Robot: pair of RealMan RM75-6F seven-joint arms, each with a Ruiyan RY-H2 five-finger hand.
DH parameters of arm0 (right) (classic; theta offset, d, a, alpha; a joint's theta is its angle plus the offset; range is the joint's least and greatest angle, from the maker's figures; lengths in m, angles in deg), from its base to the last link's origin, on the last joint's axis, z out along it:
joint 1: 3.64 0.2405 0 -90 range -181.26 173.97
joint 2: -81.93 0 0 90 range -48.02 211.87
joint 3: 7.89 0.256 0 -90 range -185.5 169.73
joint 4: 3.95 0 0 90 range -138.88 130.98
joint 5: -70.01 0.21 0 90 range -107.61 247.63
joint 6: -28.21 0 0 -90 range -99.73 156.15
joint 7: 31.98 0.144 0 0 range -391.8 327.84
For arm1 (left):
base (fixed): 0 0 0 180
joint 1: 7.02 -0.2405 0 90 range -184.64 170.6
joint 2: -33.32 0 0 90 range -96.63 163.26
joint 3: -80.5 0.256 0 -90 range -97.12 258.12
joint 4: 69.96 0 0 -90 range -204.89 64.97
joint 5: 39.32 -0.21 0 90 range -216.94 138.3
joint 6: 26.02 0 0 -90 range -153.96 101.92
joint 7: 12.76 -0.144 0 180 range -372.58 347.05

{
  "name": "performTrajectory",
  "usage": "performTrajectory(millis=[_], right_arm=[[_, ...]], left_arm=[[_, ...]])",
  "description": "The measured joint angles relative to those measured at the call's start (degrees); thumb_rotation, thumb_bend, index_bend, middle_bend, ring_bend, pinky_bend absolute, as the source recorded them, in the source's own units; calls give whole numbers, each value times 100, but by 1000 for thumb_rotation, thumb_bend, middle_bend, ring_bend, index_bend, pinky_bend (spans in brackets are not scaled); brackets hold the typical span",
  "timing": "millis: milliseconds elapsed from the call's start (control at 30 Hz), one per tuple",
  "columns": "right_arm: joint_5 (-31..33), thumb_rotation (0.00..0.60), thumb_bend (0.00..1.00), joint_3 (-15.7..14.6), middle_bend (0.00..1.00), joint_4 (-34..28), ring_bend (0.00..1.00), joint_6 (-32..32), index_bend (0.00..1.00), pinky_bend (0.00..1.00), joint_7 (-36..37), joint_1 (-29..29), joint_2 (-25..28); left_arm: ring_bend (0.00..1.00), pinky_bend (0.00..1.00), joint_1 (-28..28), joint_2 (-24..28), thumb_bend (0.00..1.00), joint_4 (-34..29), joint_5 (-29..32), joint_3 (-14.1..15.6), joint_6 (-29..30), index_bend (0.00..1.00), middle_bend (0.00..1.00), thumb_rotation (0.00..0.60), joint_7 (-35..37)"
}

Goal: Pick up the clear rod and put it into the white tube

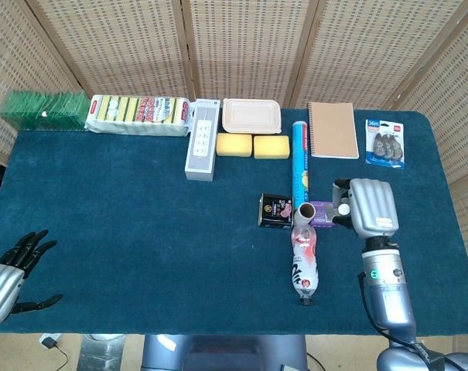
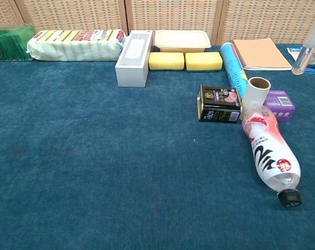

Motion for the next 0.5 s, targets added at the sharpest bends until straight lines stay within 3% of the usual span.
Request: performTrajectory(millis=[133,367,500], right_arm=[[58,600,342,179,1000,-272,1000,-188,801,943,-66,37,34],[139,600,342,-342,1000,35,1000,-83,804,942,-280,-23,226],[117,600,342,70,1000,-64,1000,-174,804,942,-85,22,238]], left_arm=[[24,230,-22,5,111,-6,-94,13,134,106,59,451,44],[24,229,-77,-23,112,89,-79,-16,268,106,59,455,151],[24,229,-50,-6,112,41,-102,2,200,106,59,450,115]])
